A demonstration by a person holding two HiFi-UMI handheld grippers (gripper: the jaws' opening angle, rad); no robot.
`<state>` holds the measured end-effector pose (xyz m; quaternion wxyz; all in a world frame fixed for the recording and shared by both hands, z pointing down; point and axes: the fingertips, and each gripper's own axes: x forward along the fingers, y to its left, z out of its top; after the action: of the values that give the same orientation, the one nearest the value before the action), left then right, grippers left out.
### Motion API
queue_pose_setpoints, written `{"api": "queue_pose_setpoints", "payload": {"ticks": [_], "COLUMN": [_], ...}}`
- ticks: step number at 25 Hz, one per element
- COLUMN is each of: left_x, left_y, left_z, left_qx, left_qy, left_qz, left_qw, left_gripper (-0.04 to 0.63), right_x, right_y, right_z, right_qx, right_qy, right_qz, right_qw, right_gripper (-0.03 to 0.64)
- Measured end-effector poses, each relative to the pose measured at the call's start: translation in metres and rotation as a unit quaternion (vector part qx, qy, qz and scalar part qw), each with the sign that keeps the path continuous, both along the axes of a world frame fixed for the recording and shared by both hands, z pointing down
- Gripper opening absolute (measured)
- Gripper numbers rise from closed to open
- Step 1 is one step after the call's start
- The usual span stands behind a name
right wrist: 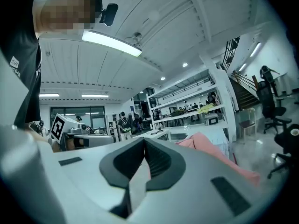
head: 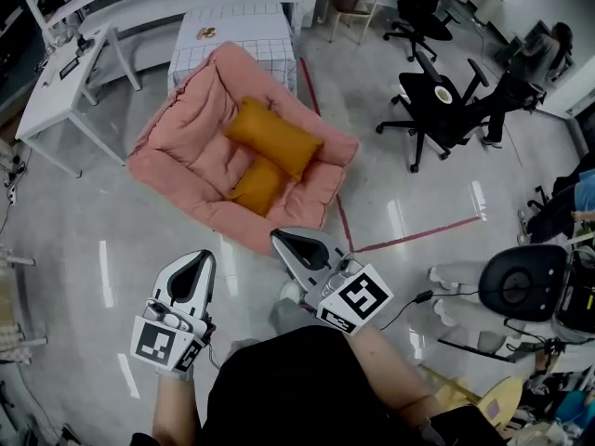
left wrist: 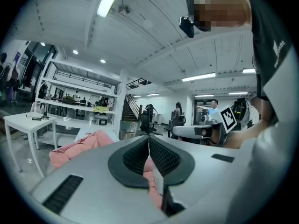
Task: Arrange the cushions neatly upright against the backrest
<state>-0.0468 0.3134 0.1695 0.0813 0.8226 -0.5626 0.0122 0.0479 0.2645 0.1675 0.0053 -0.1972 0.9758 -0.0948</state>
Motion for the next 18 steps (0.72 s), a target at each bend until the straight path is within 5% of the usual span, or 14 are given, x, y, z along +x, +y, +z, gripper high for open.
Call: {"api": "queue_pose_setpoints", "payload": {"ticks": [7,18], "left_x": [0.012,0.0], "left_y": [-0.066,-0.17], "left_z": [0.03,0.072], "left_qx": [-0.046,-0.086], "left_qy": [-0.006,0.004], "left_qz": [-0.011,0.058], "left_qw": [0.9989,0.9946], "left_gripper": [0.015,0.015], "right_x": [0.027,0.023], "right_y": [-0.08,-0.175], "right_z": [0.019,0.069], "right_qx": [-0.013,-0.053], "right_qy": [0.009,0.061], "right_qz": [0.021,0.077], "right_qw": [1.0,0.994], "right_gripper": [0.011,0.011]}}
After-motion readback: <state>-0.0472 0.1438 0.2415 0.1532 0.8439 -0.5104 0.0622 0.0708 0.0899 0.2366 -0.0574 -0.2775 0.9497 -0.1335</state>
